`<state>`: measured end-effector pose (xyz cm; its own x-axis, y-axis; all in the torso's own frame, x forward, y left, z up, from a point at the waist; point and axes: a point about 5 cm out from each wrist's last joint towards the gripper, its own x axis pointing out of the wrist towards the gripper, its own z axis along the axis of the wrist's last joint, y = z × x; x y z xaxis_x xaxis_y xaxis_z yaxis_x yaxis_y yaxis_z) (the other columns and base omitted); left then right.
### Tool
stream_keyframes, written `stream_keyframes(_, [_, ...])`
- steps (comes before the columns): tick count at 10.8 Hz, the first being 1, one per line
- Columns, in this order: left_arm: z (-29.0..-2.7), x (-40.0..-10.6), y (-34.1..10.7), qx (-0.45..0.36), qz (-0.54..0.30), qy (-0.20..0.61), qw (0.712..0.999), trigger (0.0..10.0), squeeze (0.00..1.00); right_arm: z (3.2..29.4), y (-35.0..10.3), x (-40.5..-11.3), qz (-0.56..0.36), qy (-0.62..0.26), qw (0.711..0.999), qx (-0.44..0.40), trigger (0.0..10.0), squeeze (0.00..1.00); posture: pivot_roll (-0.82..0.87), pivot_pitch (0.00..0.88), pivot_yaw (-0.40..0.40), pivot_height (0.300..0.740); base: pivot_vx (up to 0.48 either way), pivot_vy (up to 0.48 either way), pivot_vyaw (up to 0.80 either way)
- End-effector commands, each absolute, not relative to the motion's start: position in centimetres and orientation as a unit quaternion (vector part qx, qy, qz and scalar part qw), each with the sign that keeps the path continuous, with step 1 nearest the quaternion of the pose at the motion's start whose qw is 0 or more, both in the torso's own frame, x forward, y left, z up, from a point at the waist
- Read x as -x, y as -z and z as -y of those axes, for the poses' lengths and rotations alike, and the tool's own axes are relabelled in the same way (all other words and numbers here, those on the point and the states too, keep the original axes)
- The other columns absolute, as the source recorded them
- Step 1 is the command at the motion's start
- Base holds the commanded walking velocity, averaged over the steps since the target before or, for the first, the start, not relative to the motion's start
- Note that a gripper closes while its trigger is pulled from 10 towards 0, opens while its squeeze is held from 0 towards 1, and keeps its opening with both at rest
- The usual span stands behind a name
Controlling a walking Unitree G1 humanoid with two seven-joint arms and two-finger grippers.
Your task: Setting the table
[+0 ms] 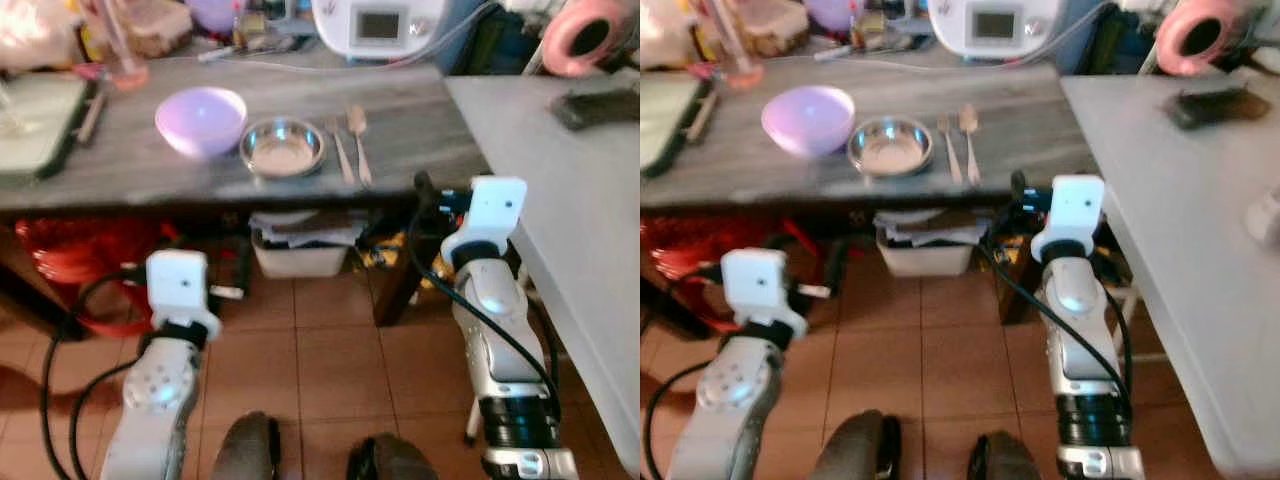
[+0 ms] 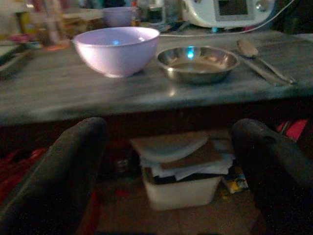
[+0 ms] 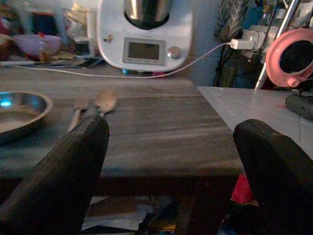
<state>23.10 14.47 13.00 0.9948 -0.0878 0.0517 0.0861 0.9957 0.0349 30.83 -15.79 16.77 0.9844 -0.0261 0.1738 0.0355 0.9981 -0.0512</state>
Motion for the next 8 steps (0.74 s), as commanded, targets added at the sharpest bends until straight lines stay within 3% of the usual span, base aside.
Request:
stream_keyframes(1, [-14.25,-22.88,-12.84,-0.017,0.025,0.05,0.998,10.0,0.0,15.99,-16.61,-30.91,0.083,0.015,0.996,0.029,10.0,0.0,0.08,0.111,0.015,0.74,-0.281,0.0,0.0])
stream_keyframes(6, [-13.76,-22.61,-13.13,-0.011,0.032,0.064,0.997,10.0,0.0,15.62,-16.43,-30.8,0.082,0.012,0.996,0.028,10.0,0.0,0.08,0.119,0.026,0.74,-0.053,0.0,0.0])
stream_keyframes(8, [-13.74,-22.67,-13.22,-0.008,0.033,0.069,0.997,10.0,0.0,15.89,-16.66,-30.89,0.085,0.015,0.996,0.03,10.0,0.0,0.07,0.129,0.029,0.74,0.0,-0.48,0.0])
